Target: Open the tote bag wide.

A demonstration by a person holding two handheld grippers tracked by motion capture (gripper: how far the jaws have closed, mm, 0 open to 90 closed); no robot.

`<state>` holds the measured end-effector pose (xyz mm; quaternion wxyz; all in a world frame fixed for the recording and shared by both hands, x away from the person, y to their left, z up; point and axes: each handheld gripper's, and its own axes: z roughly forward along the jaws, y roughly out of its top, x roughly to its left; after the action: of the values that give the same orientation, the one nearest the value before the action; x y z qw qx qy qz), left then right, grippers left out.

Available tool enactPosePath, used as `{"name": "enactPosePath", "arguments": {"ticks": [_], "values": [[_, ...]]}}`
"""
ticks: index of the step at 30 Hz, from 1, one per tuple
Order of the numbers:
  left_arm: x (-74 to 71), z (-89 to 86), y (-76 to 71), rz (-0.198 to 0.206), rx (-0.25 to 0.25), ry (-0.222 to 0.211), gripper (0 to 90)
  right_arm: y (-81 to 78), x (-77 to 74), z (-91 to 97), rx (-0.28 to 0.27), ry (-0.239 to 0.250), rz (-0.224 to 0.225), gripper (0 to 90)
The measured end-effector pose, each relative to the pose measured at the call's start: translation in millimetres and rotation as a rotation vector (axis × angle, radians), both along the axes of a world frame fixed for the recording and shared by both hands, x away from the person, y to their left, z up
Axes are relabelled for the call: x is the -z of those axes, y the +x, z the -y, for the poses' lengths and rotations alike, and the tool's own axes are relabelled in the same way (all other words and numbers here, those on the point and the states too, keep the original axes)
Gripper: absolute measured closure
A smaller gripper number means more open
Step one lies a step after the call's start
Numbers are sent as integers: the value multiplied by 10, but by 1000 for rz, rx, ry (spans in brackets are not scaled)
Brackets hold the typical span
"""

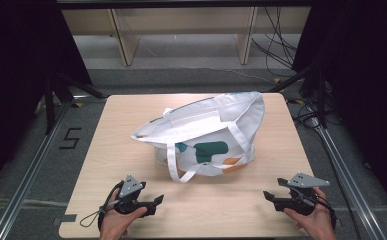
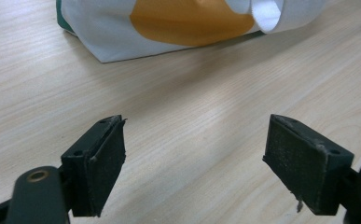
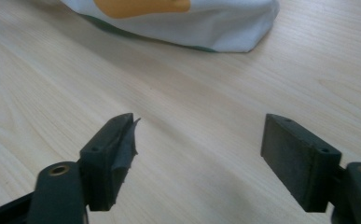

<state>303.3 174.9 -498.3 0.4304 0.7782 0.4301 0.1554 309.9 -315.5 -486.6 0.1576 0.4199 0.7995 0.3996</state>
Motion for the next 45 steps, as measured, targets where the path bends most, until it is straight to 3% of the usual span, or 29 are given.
{"name": "enactPosePath", "arguments": {"ticks": [1, 2, 4, 5, 7, 8, 10, 12, 13, 14, 16, 17, 18, 19, 20, 22, 26, 27, 28, 29, 30, 33, 34, 36, 39, 41, 42, 43, 45], "values": [[-1, 0, -1, 0, -1, 1, 197, 15, -5, 19, -7, -18, 22, 295], [0, -3, 1, 6, 3, 2, 201, 2, -6, 2, 2, 2, -4, 311], [7, 8, 1, 17, -3, 4, 212, 24, -21, 33, -9, -36, 34, 327], [9, 13, -6, 14, -10, 5, 249, 10, -26, 9, 3, -5, -3, 363], [0, -9, -3, 8, 8, 38, 279, 15, -28, 8, -8, 1, -5, 388], [-8, -20, -7, 5, 24, 47, 322, 34, -33, 20, -32, -11, 14, 425], [-13, -31, -5, 10, 40, 50, 444, 19, -65, 11, -24, -20, 8, 490], [13, -4, -18, 13, 19, 28, 570, 33, -89, 1, -51, -20, 15, 556], [8, -16, -18, 8, 35, 52, 608, 67, -93, 16, -92, -42, 41, 589], [1, -28, -16, 3, 48, 67, 666, 60, -98, -3, -77, -34, 37, 633], [-16, -18, -15, 10, 46, 57, 763, 94, -130, 12, -116, -62, 69, 765], [-28, -14, -17, 18, 40, 46, 800, 83, -159, -2, -115, -43, 67, 822], [-57, -37, -6, 29, 59, 71, 832, 104, -196, 10, -130, -48, 91, 865], [-69, -18, -3, 32, 47, 36, 858, 97, -241, 0, -121, -32, 84, 890], [-91, -21, 1, 22, 51, 36, 891, 148, -337, 2, -131, -17, 129, 900], [-132, -6, 28, 25, 58, -1, 893, 176, -390, -9, -137, -11, 133, 900], [-322, 1, 93, 45, 79, -35, 895, 316, -691, -67, -151, 1, 200, 900], [-450, 2, 147, 61, 87, -28, 895, 410, -859, -109, -169, -8, 234, 900], [-450, 2, 147, 61, 87, -28, 894, 410, -859, -109, -169, -8, 234, 900], [-581, 1, 208, 67, 91, -46, 895, 477, -1013, -186, -170, 0, 236, 900], [-581, 1, 208, 67, 91, -46, 895, 477, -1013, -186, -170, 0, 236, 900], [-776, -3, 303, 78, 106, -43, 895, 592, -1228, -298, -191, -3, 254, 900], [-833, -10, 343, 82, 114, -48, 894, 650, -1300, -324, -212, -14, 283, 900], [-946, -17, 417, 86, 112, -46, 894, 731, -1501, -434, -214, -1, 259, 900], [-1080, -6, 519, 77, 111, -62, 895, 806, -1626, -502, -235, -22, 264, 900], [-1144, 3, 588, 78, 118, -40, 894, 902, -1768, -623, -241, -34, 270, 900], [-1171, 8, 617, 75, 114, -35, 894, 902, -1768, -623, -241, -34, 270, 900], [-1215, 12, 676, 72, 112, -56, 894, 969, -1861, -679, -254, -44, 268, 900], [-1251, 8, 714, 79, 114, -48, 894, 1000, -1895, -714, -256, -42, 270, 900]]}}
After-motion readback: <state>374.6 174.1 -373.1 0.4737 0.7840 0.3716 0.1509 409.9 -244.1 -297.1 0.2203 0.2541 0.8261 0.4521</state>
